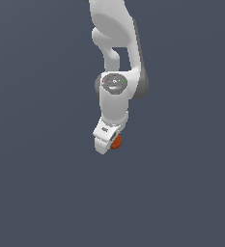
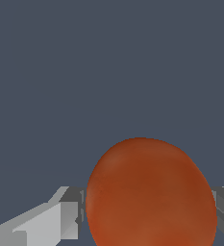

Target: Pick up the object and move it to a goal position.

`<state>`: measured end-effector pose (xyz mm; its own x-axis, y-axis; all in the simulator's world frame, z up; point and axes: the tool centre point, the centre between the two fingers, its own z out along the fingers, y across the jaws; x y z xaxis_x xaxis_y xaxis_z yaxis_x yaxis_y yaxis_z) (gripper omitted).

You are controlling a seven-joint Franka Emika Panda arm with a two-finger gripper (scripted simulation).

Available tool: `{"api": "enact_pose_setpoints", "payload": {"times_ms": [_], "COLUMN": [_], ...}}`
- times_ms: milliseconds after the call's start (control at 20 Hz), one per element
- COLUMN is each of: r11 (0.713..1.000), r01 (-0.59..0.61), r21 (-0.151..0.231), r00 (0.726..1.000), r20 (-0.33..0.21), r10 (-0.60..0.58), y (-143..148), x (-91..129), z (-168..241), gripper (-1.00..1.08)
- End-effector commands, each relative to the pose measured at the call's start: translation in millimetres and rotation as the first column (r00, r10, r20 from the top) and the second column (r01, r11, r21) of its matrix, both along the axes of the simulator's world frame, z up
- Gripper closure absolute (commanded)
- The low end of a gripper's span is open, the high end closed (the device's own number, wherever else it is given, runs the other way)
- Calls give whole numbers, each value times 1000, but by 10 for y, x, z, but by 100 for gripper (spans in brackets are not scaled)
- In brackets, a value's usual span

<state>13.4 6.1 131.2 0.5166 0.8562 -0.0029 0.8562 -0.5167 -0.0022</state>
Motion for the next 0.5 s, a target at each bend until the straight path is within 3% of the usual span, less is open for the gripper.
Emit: {"api": "enact_pose_setpoints", "payload": {"times_ms": [0, 450], "r11": [1000, 1000], "r01": [0, 0], "r21": [0, 1], "r00": [1000, 1000], "r20": [3, 3], "r10": [0, 0], "y": [-123, -546], "x": [-112, -507], "z": [211, 915], "gripper": [108, 108]}}
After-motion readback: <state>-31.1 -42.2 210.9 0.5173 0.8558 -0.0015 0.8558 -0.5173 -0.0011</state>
